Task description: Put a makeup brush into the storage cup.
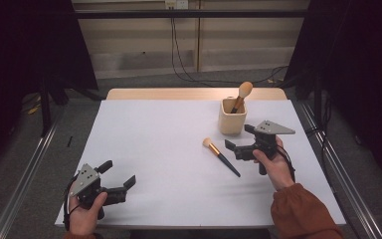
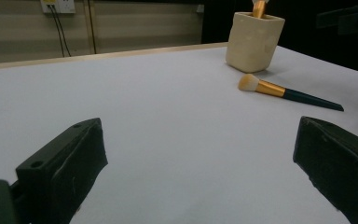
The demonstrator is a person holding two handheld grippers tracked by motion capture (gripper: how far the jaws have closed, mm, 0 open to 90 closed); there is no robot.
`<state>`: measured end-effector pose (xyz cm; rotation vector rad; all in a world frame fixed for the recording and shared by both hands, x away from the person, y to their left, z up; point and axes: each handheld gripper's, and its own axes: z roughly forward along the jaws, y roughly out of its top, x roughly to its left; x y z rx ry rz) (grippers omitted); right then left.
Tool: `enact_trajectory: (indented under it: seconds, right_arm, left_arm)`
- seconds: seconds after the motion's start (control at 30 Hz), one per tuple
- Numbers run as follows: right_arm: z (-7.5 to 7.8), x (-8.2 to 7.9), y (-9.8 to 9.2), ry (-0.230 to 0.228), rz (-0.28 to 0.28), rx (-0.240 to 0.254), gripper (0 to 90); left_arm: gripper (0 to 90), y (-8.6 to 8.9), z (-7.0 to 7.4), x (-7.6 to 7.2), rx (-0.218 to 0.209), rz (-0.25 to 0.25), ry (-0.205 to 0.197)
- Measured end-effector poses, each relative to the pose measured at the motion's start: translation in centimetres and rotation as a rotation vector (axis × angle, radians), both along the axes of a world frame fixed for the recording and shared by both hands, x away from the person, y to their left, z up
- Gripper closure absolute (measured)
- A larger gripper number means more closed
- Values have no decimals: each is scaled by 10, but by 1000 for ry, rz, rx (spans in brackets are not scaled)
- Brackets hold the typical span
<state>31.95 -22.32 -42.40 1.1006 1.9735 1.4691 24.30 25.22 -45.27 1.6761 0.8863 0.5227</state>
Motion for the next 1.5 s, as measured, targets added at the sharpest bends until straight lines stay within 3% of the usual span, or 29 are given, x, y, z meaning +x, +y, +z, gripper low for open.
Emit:
enact_trajectory:
  seconds: [0.23, 0.53, 0.73, 0.87, 0.93, 1.2, 1.43, 1.5]
  right_arm:
    - [3, 17, 14, 5, 24, -20, 16]
    - [7, 34, 36, 63, 78, -82, 19]
    - [6, 46, 44, 163, 111, -142, 26]
    - [5, 51, 47, 213, 130, -211, 25]
    - [6, 55, 48, 274, 160, -239, 23]
    - [0, 66, 55, 413, 198, -366, 38]
    - [-2, 77, 61, 560, 227, -444, 50]
    - [-2, 80, 62, 584, 236, -458, 47]
  left_arm:
    - [23, 1, 0, 0, -2, 8, 0]
    - [23, 3, 0, -1, -3, 16, -2]
    - [24, 3, 0, -1, 9, 16, -4]
    - [24, 4, 0, -1, 10, 21, -4]
    - [24, 3, 0, -1, 12, 18, -2]
    - [24, 3, -1, 0, 13, 27, 1]
    - [24, 3, -1, 0, 15, 20, 2]
    - [24, 3, -1, 0, 18, 19, 4]
